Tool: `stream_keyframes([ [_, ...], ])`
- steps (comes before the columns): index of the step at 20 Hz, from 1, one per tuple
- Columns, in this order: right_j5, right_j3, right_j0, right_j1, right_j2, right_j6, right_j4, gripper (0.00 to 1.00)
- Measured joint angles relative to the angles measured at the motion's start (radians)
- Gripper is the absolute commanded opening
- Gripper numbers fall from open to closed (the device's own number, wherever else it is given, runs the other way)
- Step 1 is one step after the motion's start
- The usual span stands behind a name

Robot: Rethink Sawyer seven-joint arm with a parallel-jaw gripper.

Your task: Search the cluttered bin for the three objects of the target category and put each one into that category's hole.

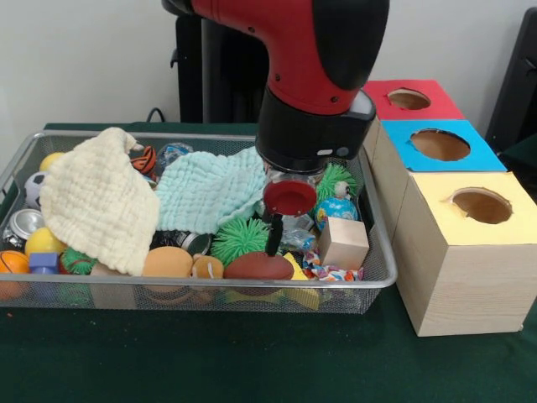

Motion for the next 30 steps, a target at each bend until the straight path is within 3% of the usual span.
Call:
stream_keyframes([
  [13,-0.078,-0.008,-0.028,0.052,0.000,0.000,-0.036,1.00],
  [30,-0.062,-0.068,-0.013,0.097,-0.016,0.000,-0.038,1.00],
])
